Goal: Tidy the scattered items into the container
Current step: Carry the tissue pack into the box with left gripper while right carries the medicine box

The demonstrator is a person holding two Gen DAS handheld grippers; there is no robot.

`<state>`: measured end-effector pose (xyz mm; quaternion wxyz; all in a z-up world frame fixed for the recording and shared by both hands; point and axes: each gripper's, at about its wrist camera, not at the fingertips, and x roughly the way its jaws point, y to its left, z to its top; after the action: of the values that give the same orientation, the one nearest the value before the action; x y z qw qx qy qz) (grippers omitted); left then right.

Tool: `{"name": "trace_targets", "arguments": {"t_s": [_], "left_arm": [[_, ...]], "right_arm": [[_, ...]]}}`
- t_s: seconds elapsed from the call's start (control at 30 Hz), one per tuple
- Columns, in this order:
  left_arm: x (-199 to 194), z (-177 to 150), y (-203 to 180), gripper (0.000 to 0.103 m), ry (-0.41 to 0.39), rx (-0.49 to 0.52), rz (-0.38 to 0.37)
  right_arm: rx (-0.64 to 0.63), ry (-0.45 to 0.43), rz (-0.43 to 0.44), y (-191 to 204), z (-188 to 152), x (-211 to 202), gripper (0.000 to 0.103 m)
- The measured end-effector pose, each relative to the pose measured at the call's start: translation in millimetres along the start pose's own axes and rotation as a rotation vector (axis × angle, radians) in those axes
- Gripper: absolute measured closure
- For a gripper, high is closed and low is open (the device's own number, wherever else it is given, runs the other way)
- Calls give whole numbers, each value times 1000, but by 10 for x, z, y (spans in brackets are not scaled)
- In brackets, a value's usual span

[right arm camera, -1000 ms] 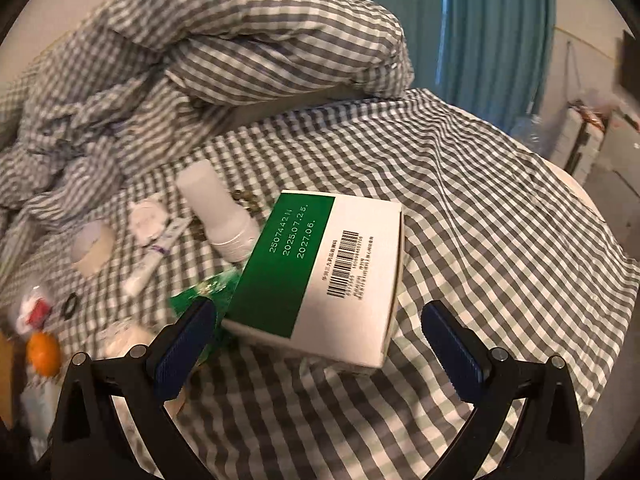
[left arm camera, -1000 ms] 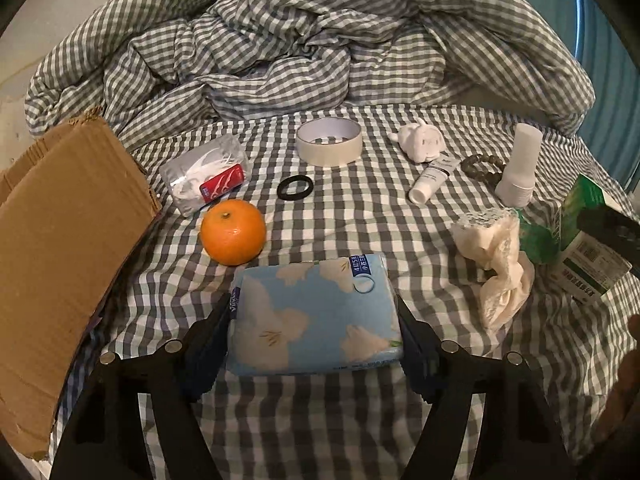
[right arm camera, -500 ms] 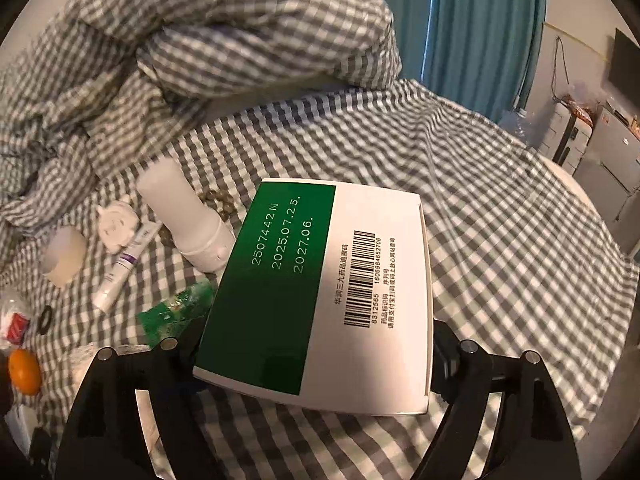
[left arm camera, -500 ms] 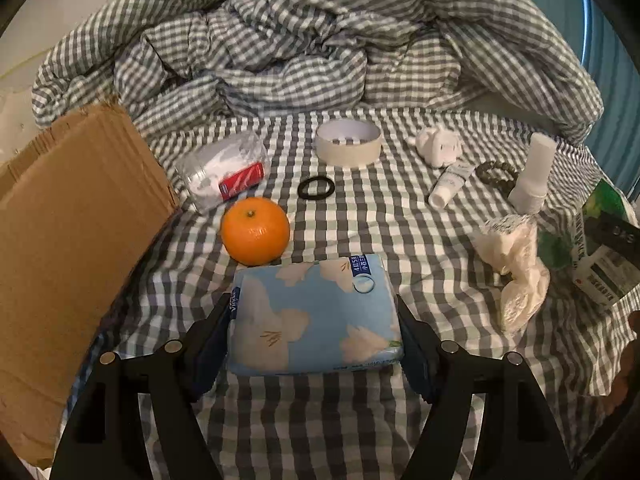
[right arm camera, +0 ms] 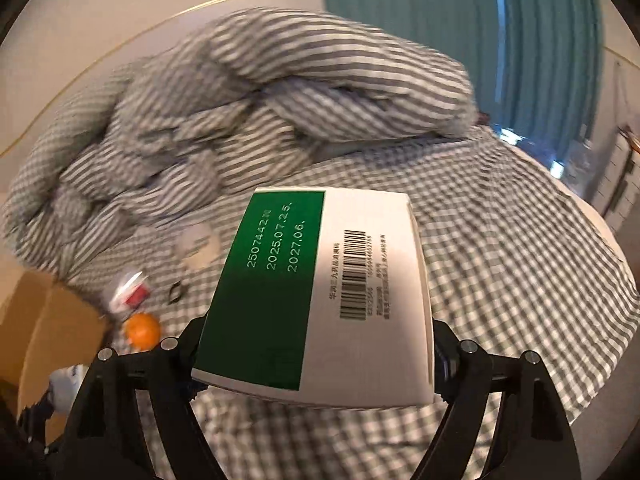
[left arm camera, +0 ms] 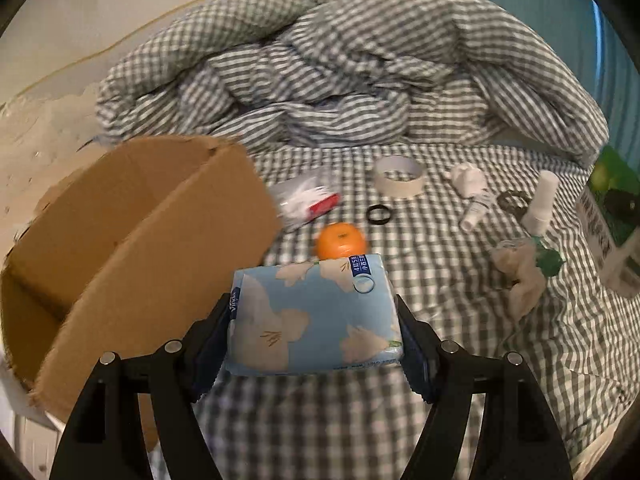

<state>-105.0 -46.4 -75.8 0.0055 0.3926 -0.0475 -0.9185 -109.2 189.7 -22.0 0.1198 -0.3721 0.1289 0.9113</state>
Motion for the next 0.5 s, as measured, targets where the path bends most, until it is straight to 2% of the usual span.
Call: {"name": "trace_targets", "arguments": {"t_s": [0.1, 0.2, 0.3, 0.37, 0.5], "left_arm": [[-144, 38, 198, 27, -22, -5, 12], [-443, 244, 485, 27, -106, -31, 24], [-658, 475, 867, 27, -149, -81, 83], [-697, 579, 1111, 27, -158, -116, 140], [-548, 626, 1483, 26, -116, -179, 215]], "right_arm": [[-56, 19, 48, 264, -93, -32, 23], [-100, 11, 82, 465, -202, -123, 23], [-131, 8, 105, 613, -264, -176, 23], [-147, 12, 118, 694, -277, -181, 23], [-170, 15, 126, 787, -308, -165, 23]]}}
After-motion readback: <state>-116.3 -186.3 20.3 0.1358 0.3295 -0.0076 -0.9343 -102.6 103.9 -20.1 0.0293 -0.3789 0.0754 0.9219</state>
